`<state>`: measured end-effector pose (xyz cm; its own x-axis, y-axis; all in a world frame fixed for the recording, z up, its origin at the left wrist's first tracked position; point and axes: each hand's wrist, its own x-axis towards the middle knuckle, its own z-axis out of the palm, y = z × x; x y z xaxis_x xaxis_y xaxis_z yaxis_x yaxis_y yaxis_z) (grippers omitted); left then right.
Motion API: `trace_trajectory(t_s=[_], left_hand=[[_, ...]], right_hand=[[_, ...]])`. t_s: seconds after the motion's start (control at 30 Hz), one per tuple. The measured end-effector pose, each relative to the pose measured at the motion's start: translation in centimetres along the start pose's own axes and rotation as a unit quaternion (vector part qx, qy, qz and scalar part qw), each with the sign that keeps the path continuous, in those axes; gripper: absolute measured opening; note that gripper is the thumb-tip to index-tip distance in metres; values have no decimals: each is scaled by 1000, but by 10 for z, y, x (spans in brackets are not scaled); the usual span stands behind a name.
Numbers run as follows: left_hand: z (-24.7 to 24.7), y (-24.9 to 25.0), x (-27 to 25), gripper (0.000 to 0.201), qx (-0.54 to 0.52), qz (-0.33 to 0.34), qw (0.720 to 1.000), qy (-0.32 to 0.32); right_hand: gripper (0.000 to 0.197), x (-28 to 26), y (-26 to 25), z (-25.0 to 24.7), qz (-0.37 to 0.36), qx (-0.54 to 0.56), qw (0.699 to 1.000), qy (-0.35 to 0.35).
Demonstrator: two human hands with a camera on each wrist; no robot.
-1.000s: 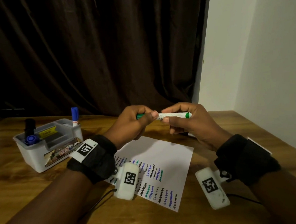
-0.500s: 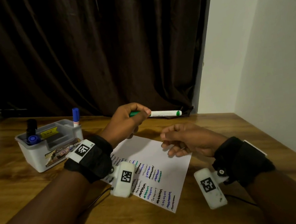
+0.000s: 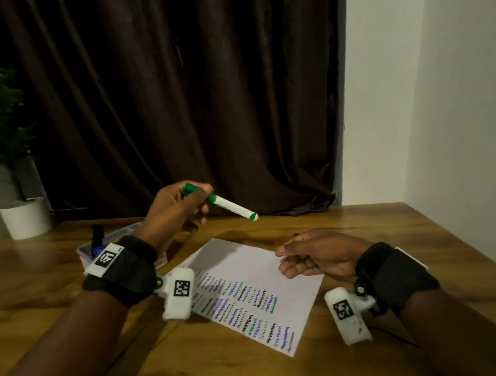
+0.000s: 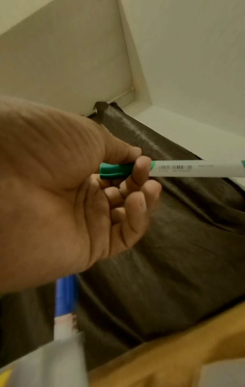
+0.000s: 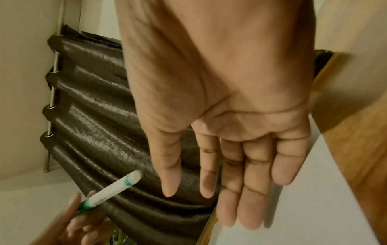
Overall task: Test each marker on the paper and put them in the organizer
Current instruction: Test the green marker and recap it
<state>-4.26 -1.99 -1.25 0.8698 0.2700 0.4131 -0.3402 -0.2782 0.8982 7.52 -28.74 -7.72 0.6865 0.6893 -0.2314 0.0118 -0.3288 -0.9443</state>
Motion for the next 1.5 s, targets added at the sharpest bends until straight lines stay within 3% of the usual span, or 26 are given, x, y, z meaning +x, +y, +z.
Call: trace_trajectory(t_s=[0.1,0.27,0.33,0.5,0.67,0.9,1.03,1.2,1.27,1.33,1.43,1.5], left_hand=[[-53,35,-7,16,2,19,998,60],[-139,85,-14,18,129,53,973,186],[-159,90,-11,16,197,41,959,199],[-162,79,14,18,365,-18,921,136],[-142,69,41,13,460,-86,882,47],[-123,30,57,2,518,-139,844,-29],[-115,8,58,12,543,-193,815,-51],[-110,2,52,22,568,-196,796,-68],[-112,8,52,24,566,-183,802,-57],[-114,22,49,23,549,-143,824,-16],[-104,43,35,28,438,-45,894,87],[-85,48,21,26,359,30,924,128]], right_hand=[[31,2,1,2,-7,-6,1000,1],[36,3,3,2,-15,-22,1000,-11],[35,4,3,2,-17,-24,1000,-11],[37,5,3,3,-20,-24,999,-16],[37,4,3,1,-22,-17,1000,-13],[37,4,1,4,-18,-26,999,-16],[37,4,0,5,-17,-25,999,-22],[35,3,-2,5,-17,-23,999,-23],[35,3,-2,5,-17,-21,999,-23],[34,4,-2,5,-17,-21,999,-24],[33,4,-2,5,-15,-22,999,-21],[32,3,-2,6,-15,-24,999,-20]])
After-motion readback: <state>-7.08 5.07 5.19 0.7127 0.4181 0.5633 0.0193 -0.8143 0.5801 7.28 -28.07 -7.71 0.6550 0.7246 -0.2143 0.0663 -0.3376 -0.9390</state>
